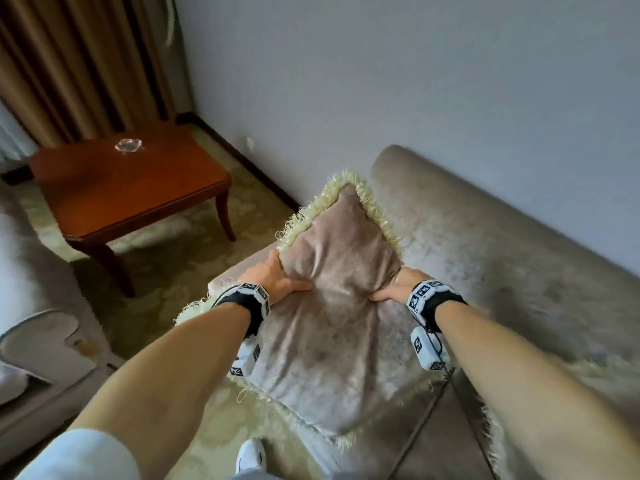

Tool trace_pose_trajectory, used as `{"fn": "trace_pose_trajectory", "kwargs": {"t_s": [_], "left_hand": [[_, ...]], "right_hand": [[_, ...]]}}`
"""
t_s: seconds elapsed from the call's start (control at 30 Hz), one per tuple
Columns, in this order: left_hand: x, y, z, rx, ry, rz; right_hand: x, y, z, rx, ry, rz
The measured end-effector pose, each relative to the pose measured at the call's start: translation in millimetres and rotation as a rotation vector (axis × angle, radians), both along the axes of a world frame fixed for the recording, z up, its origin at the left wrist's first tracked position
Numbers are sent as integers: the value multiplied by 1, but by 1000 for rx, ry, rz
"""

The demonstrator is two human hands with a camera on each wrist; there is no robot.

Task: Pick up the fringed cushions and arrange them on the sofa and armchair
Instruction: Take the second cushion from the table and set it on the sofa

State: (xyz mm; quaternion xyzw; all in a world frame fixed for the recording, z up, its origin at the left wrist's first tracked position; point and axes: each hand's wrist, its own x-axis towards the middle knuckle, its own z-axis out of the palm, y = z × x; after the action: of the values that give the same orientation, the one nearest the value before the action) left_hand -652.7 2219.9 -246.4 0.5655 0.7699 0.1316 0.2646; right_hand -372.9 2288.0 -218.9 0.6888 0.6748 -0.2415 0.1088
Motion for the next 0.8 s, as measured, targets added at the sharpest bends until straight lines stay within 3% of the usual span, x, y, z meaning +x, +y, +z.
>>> {"fn": "trace_pose_trajectory", "kwargs": {"t_s": [0.33, 0.63, 0.8], "left_hand": [[80, 90, 7, -32, 183, -386], [166, 161, -3, -84, 206, -455], [203, 214, -4, -91, 302, -555]], "right_hand": [[83, -4, -18, -24, 63, -313], [162, 39, -48, -84, 193, -449], [184, 64, -78, -111, 388, -591]]}}
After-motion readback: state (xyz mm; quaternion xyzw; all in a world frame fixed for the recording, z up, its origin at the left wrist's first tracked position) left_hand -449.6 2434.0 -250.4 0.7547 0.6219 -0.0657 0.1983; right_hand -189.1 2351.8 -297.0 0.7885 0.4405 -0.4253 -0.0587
